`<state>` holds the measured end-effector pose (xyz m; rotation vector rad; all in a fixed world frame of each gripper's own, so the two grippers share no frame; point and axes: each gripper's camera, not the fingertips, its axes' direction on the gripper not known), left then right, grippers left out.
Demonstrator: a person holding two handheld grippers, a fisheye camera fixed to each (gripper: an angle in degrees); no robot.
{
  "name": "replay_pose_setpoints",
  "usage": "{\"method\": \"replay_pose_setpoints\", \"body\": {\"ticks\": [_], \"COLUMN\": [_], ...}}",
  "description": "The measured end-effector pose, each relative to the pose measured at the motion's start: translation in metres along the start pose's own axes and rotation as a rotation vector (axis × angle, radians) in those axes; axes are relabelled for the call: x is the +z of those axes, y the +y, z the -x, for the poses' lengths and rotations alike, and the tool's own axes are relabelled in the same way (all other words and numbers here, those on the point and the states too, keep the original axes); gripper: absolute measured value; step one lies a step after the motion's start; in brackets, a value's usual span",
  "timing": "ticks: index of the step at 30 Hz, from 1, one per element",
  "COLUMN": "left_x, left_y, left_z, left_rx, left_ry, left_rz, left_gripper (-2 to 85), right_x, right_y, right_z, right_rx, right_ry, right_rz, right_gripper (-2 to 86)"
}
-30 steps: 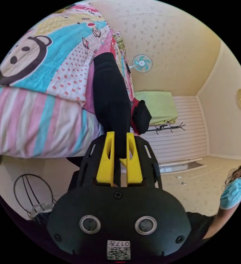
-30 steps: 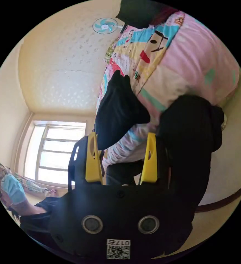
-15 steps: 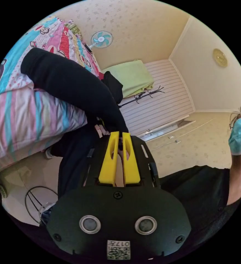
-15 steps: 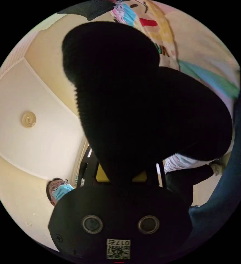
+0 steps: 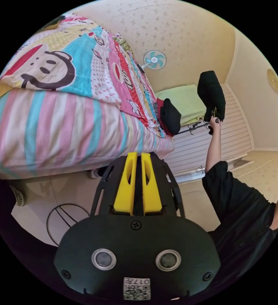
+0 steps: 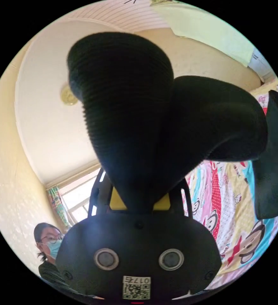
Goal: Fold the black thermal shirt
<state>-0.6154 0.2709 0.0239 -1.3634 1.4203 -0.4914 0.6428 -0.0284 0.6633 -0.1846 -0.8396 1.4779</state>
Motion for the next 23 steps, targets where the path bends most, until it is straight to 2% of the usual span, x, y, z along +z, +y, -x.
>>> {"method": "replay_pose_setpoints", "body": {"ticks": [3,5,10,12,15,17,18,20,21,23], "left_x": [0.014,0.020,0.019,0.017,0.013,0.009,0.007,0.003,0.001,-0.003], "left_y": [0.001,0.002,0.001,0.000,-0.003,-0.004,-0.003,-0.002,-0.001,0.003], "left_z": [-0.010,-0.016,-0.023,-0.021,-0.018,-0.019,-0.020,-0.024,-0.026,-0.030], "left_rx": [0.028,0.039,0.038,0.030,0.007,0.004,0.010,0.021,0.029,0.042], "left_ry": [-0.049,-0.073,-0.103,-0.128,-0.166,-0.190,-0.210,-0.249,-0.275,-0.302], "left_rz": [0.034,0.045,0.011,-0.011,-0.045,-0.079,-0.101,-0.130,-0.146,-0.168], "left_gripper": [4.6,5.0,5.1,5.1,5.0,4.5,4.1,3.6,3.4,3.3], "right_x": [-0.036,-0.085,-0.121,-0.107,-0.023,0.093,0.124,0.240,0.265,0.354], "right_y": [0.013,0.074,0.205,0.246,0.293,0.336,0.350,0.417,0.436,0.521], "right_z": [-0.111,-0.192,-0.281,-0.287,-0.273,-0.252,-0.247,-0.226,-0.222,-0.219], "right_rx": [0.251,0.452,0.493,0.401,0.225,0.002,-0.047,-0.237,-0.289,-0.483], "right_ry": [0.260,0.385,0.511,0.515,0.633,0.701,0.699,0.632,0.623,0.681], "right_rz": [-0.097,-0.217,-0.170,-0.112,0.195,0.579,0.675,1.012,1.072,1.312], "right_gripper": [12.5,11.4,4.7,2.5,2.1,1.8,1.7,1.2,1.0,0.8]}}
